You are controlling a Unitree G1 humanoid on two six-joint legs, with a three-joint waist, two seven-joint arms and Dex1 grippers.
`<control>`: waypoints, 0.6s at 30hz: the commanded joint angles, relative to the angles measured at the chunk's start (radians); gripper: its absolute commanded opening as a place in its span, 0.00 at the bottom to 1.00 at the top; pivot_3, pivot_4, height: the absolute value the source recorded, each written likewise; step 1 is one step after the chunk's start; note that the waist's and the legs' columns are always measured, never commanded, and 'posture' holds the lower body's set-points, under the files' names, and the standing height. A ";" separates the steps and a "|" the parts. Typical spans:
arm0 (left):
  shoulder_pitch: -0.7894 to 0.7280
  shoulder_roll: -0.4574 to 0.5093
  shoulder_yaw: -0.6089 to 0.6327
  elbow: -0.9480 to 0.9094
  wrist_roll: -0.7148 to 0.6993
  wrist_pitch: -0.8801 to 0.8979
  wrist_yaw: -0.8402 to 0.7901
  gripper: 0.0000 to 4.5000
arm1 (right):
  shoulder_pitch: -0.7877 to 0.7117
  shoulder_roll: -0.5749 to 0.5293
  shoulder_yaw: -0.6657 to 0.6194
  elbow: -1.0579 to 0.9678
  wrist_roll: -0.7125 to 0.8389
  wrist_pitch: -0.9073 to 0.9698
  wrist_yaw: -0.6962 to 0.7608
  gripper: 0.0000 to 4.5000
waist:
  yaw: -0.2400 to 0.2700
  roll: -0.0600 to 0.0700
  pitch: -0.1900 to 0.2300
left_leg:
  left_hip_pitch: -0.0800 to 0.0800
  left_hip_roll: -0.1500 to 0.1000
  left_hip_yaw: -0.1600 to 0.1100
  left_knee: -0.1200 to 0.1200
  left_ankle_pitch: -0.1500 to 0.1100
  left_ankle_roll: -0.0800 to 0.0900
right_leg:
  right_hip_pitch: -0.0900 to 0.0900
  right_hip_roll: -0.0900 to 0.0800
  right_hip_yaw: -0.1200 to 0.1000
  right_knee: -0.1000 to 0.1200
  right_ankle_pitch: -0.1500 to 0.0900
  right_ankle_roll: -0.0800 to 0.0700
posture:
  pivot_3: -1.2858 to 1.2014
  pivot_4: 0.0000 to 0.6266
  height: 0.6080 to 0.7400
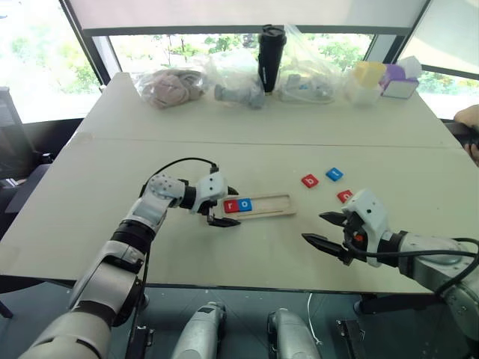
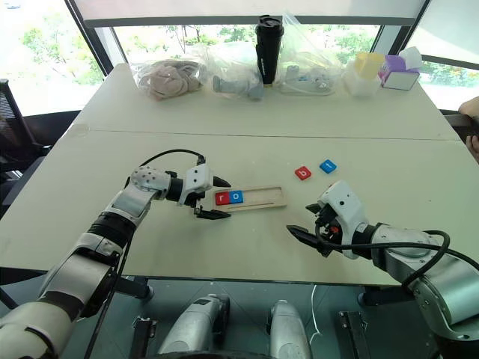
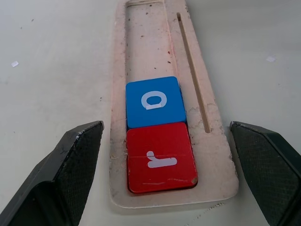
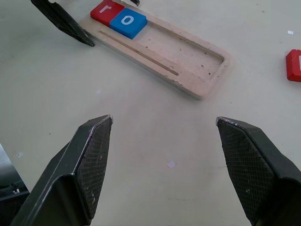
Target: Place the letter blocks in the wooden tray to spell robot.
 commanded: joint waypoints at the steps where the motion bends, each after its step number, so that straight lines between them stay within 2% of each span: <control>1: 0.017 -0.002 -0.012 0.019 0.040 -0.005 0.026 0.73 | -0.002 -0.001 -0.030 -0.020 0.004 -0.019 -0.002 0.82 | 0.000 0.000 0.000 | 0.000 0.000 0.000 0.000 0.000 0.000 | 0.000 0.000 0.000 0.000 0.000 0.000 | 0.52 0.24 1.00; 2: 0.017 -0.003 -0.010 0.020 0.041 -0.007 0.029 0.70 | -0.002 -0.001 -0.029 -0.018 0.003 -0.021 -0.002 0.82 | 0.000 0.000 0.000 | 0.000 0.000 0.000 0.000 0.000 0.000 | 0.000 0.000 0.000 0.000 0.000 0.000 | 0.52 0.24 1.00; 10: -0.045 0.006 0.007 0.085 0.051 -0.061 0.053 0.70 | -0.008 -0.008 0.001 0.011 -0.040 -0.035 -0.008 0.82 | -0.002 0.000 0.000 | 0.000 0.000 0.000 0.001 0.000 0.000 | 0.000 0.000 0.000 0.000 0.001 0.000 | 0.52 0.24 1.00; 13: -0.080 0.009 0.020 0.124 0.016 -0.103 -0.013 0.70 | -0.009 0.001 0.003 0.016 -0.044 -0.040 -0.006 0.82 | -0.002 0.000 0.000 | 0.000 0.000 0.000 0.000 0.000 0.001 | 0.000 0.001 0.000 0.001 0.001 0.000 | 0.52 0.24 1.00; 18: -0.133 0.008 -0.001 0.215 0.035 -0.185 -0.091 0.70 | -0.015 0.009 0.014 0.029 -0.050 -0.050 -0.007 0.82 | -0.003 -0.001 0.000 | -0.001 0.000 0.000 0.000 0.000 0.001 | -0.002 0.002 0.000 0.000 0.001 0.001 | 0.52 0.24 1.00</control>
